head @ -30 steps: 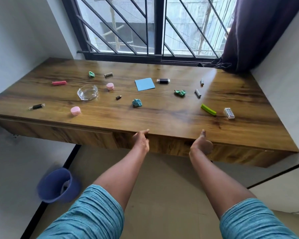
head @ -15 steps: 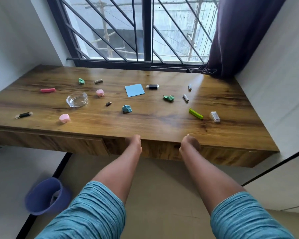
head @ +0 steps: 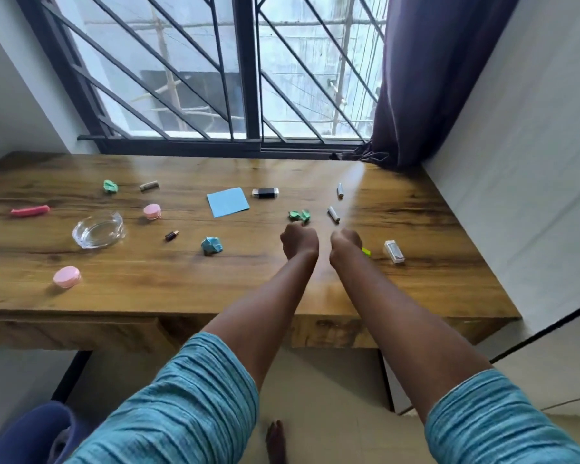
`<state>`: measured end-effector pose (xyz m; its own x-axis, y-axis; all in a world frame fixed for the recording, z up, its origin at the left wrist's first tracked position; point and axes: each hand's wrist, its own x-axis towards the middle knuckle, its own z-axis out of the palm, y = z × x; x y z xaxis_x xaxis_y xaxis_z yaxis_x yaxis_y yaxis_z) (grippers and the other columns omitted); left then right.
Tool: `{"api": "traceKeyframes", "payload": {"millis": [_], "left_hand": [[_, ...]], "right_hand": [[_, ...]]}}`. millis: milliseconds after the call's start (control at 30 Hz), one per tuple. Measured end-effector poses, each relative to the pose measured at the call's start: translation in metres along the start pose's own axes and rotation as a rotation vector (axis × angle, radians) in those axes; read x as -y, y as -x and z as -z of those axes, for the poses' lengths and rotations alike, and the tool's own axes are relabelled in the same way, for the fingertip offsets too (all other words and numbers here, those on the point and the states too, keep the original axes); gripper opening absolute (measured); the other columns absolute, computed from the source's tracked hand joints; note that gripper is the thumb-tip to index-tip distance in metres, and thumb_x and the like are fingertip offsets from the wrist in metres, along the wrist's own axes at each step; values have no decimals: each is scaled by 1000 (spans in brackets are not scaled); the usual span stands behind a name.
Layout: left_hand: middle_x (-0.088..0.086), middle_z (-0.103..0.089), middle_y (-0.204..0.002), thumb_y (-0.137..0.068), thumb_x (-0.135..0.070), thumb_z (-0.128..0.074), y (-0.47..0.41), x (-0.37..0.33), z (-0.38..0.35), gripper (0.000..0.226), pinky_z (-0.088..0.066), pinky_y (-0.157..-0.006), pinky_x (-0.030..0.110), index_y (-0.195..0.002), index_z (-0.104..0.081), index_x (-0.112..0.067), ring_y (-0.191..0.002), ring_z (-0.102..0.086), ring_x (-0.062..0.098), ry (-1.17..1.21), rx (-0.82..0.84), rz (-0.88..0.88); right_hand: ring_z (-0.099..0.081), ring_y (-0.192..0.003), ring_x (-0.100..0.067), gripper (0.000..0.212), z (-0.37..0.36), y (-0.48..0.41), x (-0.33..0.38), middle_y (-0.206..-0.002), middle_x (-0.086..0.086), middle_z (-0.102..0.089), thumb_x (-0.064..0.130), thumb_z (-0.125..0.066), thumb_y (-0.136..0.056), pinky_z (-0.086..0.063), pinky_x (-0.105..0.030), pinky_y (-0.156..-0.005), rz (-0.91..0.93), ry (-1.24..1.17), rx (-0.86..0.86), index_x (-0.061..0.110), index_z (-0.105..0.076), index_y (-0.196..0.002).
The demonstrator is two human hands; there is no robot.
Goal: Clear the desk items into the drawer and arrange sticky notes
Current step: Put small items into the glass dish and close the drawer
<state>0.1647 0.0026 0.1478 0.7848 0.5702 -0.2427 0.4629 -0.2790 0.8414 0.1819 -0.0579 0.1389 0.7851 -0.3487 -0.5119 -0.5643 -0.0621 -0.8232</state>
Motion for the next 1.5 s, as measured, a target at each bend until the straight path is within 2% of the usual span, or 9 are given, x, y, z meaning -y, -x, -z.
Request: {"api": "traceKeyframes", "payload": {"millis": [100, 200, 367, 500, 667, 967, 1167, 1333, 1500], "left_hand": [[19, -63, -121, -89, -6, -46, -30, -13, -11, 31, -48, -92, 34, -114, -63, 0, -113, -59, 34, -35, 87, -13], [19, -59, -124, -89, -9, -49, -60, -29, -22, 29, -49, -92, 35, -114, -61, 1, -115, -57, 35, -136, 135, 5], [14, -66, -115, -84, -15, -59, -104, -49, -51, 24, -55, -86, 35, -105, -65, -5, -102, -67, 31, -291, 215, -32], [13, -67, -112, -81, -20, -66, -118, -61, -77, 27, -57, -83, 35, -103, -66, -5, -99, -68, 31, -379, 289, -80], [13, -64, -119, -78, -33, -75, -142, -69, -105, 46, -51, -83, 32, -111, -63, -5, -111, -61, 30, -476, 322, -91], [13, -67, -112, -68, -16, -83, -174, -83, -116, 40, -51, -69, 27, -102, -66, -3, -103, -66, 26, -514, 406, 51], [17, -65, -113, -77, -16, -75, -183, -78, -109, 26, -52, -79, 30, -96, -64, -4, -104, -65, 29, -336, 298, 71], [18, -72, -93, -73, -11, -79, -192, -70, -80, 23, -60, -73, 35, -87, -69, 4, -80, -71, 24, -108, 183, 110], [14, -71, -94, -76, -13, -78, -208, -55, -20, 22, -60, -70, 24, -92, -66, -6, -82, -69, 24, 14, -19, 105]], "right_hand": [[-55, -93, -25, 26, 1, -30, 25, -111, -19, -61, 7, -44, -92, -38, -28, -71, 49, 43, -96, -6, -60, -108], [-58, -113, -33, 31, 5, -57, 45, -124, -23, -59, 9, -51, -91, -43, -29, -77, 120, 181, -125, -8, -59, -116], [-53, -121, -31, 32, 12, -98, 65, -128, -19, -59, 15, -56, -92, -44, -30, -91, 255, 428, -83, 0, -61, -120], [-58, -112, -30, 23, 5, -130, 72, -116, -16, -67, 17, -58, -89, -46, -30, -86, 361, 561, -63, 7, -70, -105], [-64, -97, -33, 20, -5, -167, 86, -104, -17, -70, 12, -54, -89, -51, -36, -78, 485, 702, -50, 8, -72, -96], [-55, -110, -36, 25, -34, -217, 100, -121, -18, -53, 22, -52, -92, -47, -36, -87, 551, 923, 31, 11, -59, -113], [-60, -104, -36, 23, -51, -223, 107, -113, -18, -60, 17, -56, -88, -49, -36, -82, 549, 935, 91, 7, -57, -109], [-62, -100, -37, 25, -71, -211, 116, -109, -19, -64, 17, -62, -84, -49, -35, -76, 565, 827, 79, 7, -58, -107], [-62, -99, -37, 27, -116, -173, 120, -108, -20, -65, 18, -61, -84, -46, -33, -72, 661, 755, 175, 7, -58, -108]]}}
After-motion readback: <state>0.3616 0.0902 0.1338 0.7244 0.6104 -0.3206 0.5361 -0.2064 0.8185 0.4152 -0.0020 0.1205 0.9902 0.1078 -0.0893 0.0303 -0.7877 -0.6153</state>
